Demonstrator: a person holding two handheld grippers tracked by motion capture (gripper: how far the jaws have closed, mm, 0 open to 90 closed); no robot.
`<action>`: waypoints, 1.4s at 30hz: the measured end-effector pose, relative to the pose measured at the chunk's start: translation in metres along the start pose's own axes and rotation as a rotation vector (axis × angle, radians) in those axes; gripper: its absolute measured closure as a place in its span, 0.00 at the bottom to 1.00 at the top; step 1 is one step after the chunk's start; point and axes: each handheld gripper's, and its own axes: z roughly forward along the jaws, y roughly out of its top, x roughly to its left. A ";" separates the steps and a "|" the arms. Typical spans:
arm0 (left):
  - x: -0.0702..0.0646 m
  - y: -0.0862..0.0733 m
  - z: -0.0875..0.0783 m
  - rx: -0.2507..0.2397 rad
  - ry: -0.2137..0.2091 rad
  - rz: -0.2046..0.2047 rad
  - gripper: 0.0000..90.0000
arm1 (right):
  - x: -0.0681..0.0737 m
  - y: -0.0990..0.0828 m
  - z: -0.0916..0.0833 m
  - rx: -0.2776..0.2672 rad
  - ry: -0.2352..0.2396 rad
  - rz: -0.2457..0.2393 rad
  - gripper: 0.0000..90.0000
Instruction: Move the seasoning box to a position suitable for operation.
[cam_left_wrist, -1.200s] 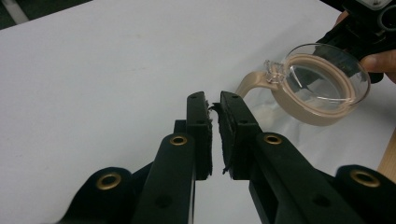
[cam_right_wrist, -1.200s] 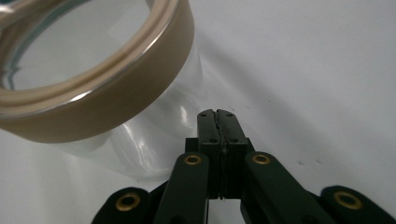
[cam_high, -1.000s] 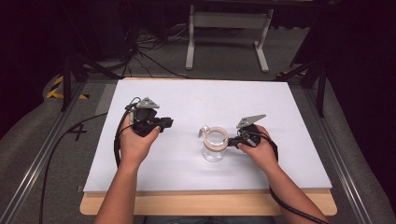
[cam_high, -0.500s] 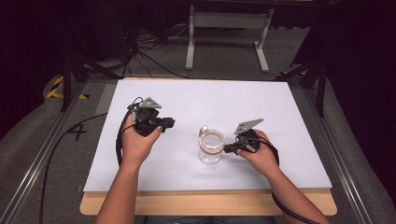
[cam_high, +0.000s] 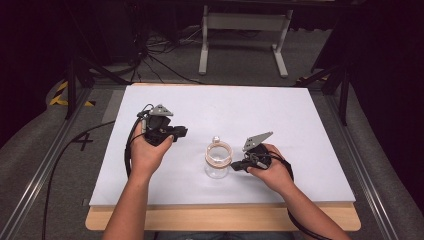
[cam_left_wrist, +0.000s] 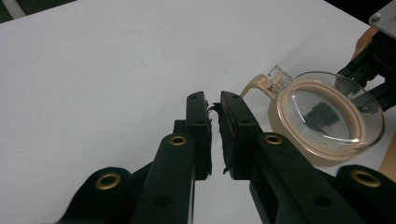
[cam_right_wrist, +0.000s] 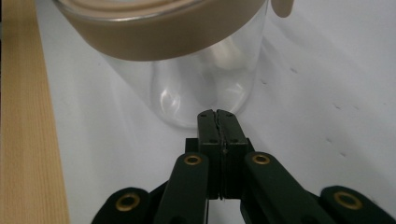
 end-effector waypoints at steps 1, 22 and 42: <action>0.000 0.000 0.000 0.001 -0.001 0.006 0.92 | 0.001 0.000 0.001 0.001 0.003 -0.002 1.00; 0.007 -0.006 -0.012 0.008 -0.018 0.026 0.85 | -0.009 0.010 -0.061 -0.193 -0.076 0.009 0.85; 0.037 -0.031 -0.011 0.017 0.015 -0.041 0.73 | -0.070 -0.038 -0.133 -0.290 -0.262 0.205 0.68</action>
